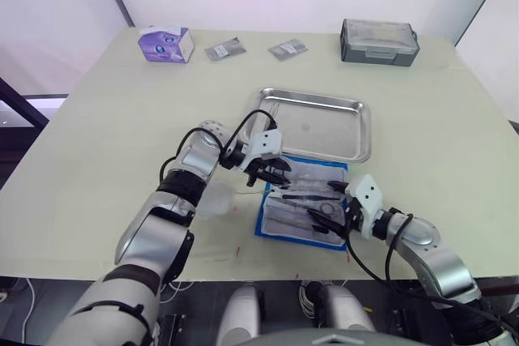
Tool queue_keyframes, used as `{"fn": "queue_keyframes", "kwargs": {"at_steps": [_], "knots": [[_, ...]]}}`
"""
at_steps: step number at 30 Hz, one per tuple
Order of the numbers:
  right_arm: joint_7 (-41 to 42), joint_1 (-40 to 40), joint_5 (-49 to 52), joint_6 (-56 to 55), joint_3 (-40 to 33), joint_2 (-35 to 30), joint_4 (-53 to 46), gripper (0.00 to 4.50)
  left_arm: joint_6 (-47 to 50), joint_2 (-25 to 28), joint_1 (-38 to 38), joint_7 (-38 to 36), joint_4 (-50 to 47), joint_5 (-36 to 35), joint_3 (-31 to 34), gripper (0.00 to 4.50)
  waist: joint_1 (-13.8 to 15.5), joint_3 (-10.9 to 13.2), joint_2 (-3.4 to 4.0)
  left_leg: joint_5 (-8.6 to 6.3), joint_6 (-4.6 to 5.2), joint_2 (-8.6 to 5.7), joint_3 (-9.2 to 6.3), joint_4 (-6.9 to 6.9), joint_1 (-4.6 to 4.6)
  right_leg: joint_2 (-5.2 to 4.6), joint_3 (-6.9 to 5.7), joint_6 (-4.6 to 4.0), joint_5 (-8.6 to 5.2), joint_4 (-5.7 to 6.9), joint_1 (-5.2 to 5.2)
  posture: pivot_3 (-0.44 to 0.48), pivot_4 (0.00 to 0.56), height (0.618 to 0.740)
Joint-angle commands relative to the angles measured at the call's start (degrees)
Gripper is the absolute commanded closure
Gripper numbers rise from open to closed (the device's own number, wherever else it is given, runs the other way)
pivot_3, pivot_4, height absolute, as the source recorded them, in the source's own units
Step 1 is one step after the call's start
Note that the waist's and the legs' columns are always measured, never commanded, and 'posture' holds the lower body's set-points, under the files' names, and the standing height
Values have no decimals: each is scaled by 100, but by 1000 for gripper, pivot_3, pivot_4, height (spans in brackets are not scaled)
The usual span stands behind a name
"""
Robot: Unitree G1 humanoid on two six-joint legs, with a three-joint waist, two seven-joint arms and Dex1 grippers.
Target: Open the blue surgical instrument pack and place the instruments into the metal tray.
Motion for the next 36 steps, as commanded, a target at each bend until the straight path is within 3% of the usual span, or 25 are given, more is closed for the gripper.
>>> {"fn": "queue_keyframes", "kwargs": {"at_steps": [1, 16, 18, 21, 36], "knots": [[-61, 164, -235, 382, 214, -50, 569, 0, -7, -18, -145, -20, -3, -26, 22, 2821, 0, 0, 0, 0, 0, 0, 0, 0, 0, 0, 0, 0, 0, 0, 0, 0, 150, 738], [-82, 145, -238, 375, 212, -7, 590, 0, -61, -59, -140, -22, 143, 43, -33, 2821, 0, 0, 0, 0, 0, 0, 0, 0, 0, 0, 0, 0, 0, 0, 0, 0, 150, 738], [-83, 144, -239, 373, 208, -6, 591, 0, -90, -70, -151, -18, 178, 56, -41, 3202, 0, 0, 0, 0, 0, 0, 0, 0, 0, 0, 0, 0, 0, 0, 0, 0, 150, 738], [-82, 143, -235, 374, 200, -7, 587, 0, -123, -88, -166, -15, 211, 60, -42, 4481, 0, 0, 0, 0, 0, 0, 0, 0, 0, 0, 0, 0, 0, 0, 0, 0, 150, 738], [-57, 121, -221, 391, 195, -7, 623, 0, 74, 66, -372, -344, -157, 23, -43, 4481, -1, 1, 0, 0, 0, 0, 0, 0, 0, 0, 0, 0, 0, 0, 0, 0, 150, 738]]}}
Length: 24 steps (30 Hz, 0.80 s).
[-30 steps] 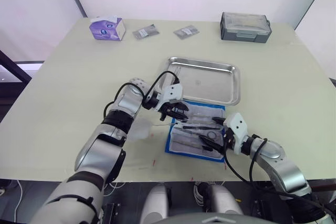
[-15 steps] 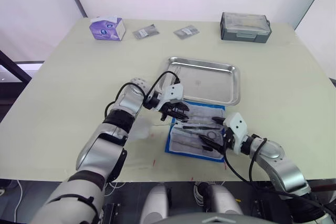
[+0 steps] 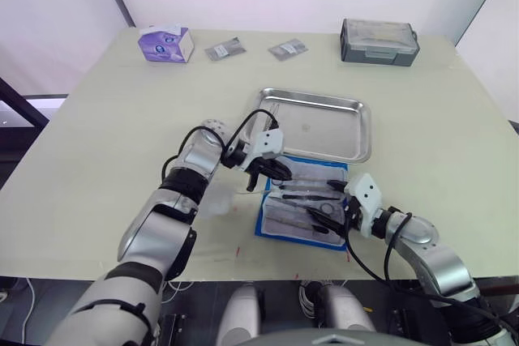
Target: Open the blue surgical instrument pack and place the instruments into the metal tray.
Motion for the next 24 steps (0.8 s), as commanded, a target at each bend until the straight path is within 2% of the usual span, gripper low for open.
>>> {"fn": "queue_keyframes", "kwargs": {"at_steps": [1, 10, 24], "knots": [[-55, 173, -206, 391, 191, -46, 575, 0, 60, 131, -224, -153, -344, 34, -54, 4481, -1, 1, 0, 0, 0, 0, 0, 0, 0, 0, 0, 0, 0, 0, 0, 0, 150, 738], [-55, 158, -209, 399, 207, -21, 596, 0, 639, 402, -268, -270, -1070, 119, -256, 4481, -11, 2, 1, 0, 0, 1, -1, 0, -2, 1, 1, 0, 0, 1, -2, 0, 150, 738], [-71, 179, -220, 395, 214, 14, 591, 0, 1009, 788, -324, -477, -1340, 115, -367, 4481, -40, 2, 1, 0, 0, 1, -3, 0, -2, 1, 0, 0, 0, 1, -2, 0, 150, 738]]}}
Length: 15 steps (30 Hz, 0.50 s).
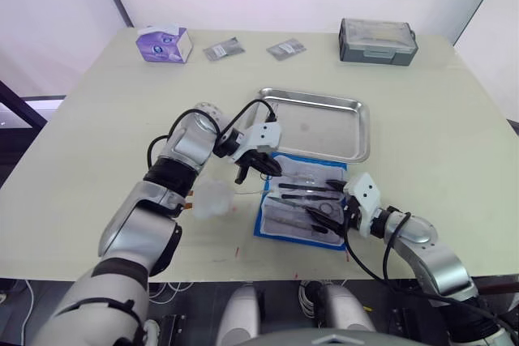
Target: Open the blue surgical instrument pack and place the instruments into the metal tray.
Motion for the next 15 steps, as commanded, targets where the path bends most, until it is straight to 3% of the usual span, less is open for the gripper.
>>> {"fn": "queue_keyframes", "kwargs": {"at_steps": [1, 15], "knots": [[-67, 201, -209, 394, 203, -48, 567, 0, 46, 125, -163, -192, -231, -73, 59, 4481, -1, 0, 0, 0, 0, 0, 0, 0, 0, 0, 0, 0, 0, 0, 0, 0, 150, 738], [-45, 220, -230, 373, 217, -40, 570, 0, -94, 923, -123, -387, -320, -279, 15, 4481, -12, 0, 1, 0, 0, 1, -2, 0, 0, 0, -2, -1, 0, 0, 0, 0, 150, 738]]}}
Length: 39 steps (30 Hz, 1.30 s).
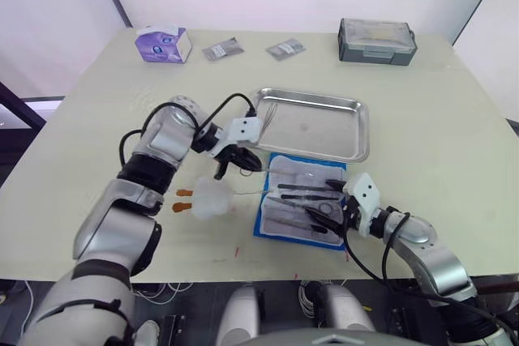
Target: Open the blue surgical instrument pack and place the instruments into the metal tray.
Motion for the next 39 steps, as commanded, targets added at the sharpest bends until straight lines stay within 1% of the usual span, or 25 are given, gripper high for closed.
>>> {"fn": "queue_keyframes", "kwargs": {"at_steps": [1, 5, 8, 10, 11, 15, 17, 20, 22, 24, 25, 27, 30, 33, 39], "knots": [[-41, 216, -208, 373, 217, -61, 571, 0, -79, 298, -106, -296, -347, -264, -23, 4481, -4, 0, 0, 0, 0, 1, 0, 0, 0, 0, 0, 0, 0, 0, -1, 0, 150, 738], [-26, 198, -212, 371, 225, -69, 581, 0, 91, 513, -130, -296, -519, -539, -3, 4481, -3, 0, 1, 0, 0, 1, 0, 0, 0, 0, 0, -1, 0, 1, 0, 0, 150, 738], [-17, 194, -214, 366, 231, -69, 587, 0, 479, 783, -203, -296, -820, -1162, -8, 4481, -9, 1, 1, 0, 0, 1, -1, 0, 0, 0, -1, -1, 0, 0, 0, 0, 150, 738], [-11, 191, -211, 364, 236, -64, 594, 0, 843, 694, -291, -296, -912, -1447, 257, 4481, -6, 1, 1, 0, 0, 2, -2, 0, -1, 0, -1, -1, 0, 1, 0, 0, 150, 738], [-9, 188, -211, 363, 239, -61, 598, 0, 1054, 535, -378, -119, -896, -1554, 460, 4481, -3, 0, 0, 0, 0, 2, -3, 0, -1, 0, -2, -1, -1, 1, 0, 0, 150, 738], [4, 188, -204, 363, 250, -47, 604, 0, 1834, -6, -505, 701, -1094, -1909, 1009, 4481, -12, 0, -1, 0, 0, 1, -2, 2, -2, 0, -2, 0, -1, -1, 1, 0, 150, 738], [3, 187, -210, 357, 268, -33, 616, 0, 2147, -170, -438, 1145, -1310, -1867, 1135, 4481, -37, 1, 3, 0, 0, 1, -3, 1, -1, 0, -1, 0, -1, 1, 1, 0, 150, 738], [-4, 178, -212, 349, 273, -36, 622, 0, 2541, -556, -380, 2056, -1475, -1810, 1350, 4481, -42, 1, 4, 0, 0, 2, -8, 0, 0, 1, 0, 0, -1, 3, 0, 0, 150, 738], [-4, 186, -210, 347, 268, -46, 615, 0, 2800, -859, -386, 2798, -1495, -1711, 1488, 4481, -40, 1, 3, 0, 0, 1, -14, 1, 0, 0, 0, 0, 0, 2, 2, 0, 150, 738], [-15, 204, -204, 344, 257, -46, 602, 0, 3171, -1384, -363, 3979, -1493, -1560, 1734, 4481, -51, 1, 4, 0, 0, 1, -14, 2, 0, 0, 0, 0, 0, 3, 1, 0, 150, 738], [-21, 210, -202, 345, 256, -40, 601, 0, 3506, -1623, -298, 4433, -1567, -1585, 1860, 4481, -46, 0, 6, 0, 0, 1, -15, 1, 0, 0, 4, 0, 0, 4, -1, 0, 150, 738], [-32, 204, -202, 354, 251, -35, 603, 0, 3749, -1864, -137, 5002, -1686, -1492, 1933, 4481, -37, -2, 5, 0, 0, -1, -17, 1, 1, 0, 2, 0, 0, 3, 2, 0, 150, 738], [-49, 172, -202, 370, 239, -25, 623, 0, 3670, -2069, 24, 5643, -1662, -1293, 2016, 4481, -45, -1, 6, 0, 0, -1, -21, 0, 3, 0, 9, 0, 0, 5, 1, 0, 150, 738], [-51, 171, -195, 380, 230, -33, 614, 0, 3738, -2252, 38, 6142, -1503, -1284, 2179, 4481, -40, -1, 5, 1, -1, -1, -20, 0, 2, -1, 9, 0, 0, 4, 0, 0, 150, 738], [-79, 210, -147, 450, 143, -64, 528, 0, 3838, -2470, 70, 6643, -1238, -1196, 2193, 4481, -31, -1, 5, 1, -2, -2, -15, 0, 3, -1, 7, 0, 0, 3, 1, 0, 150, 738]]}}
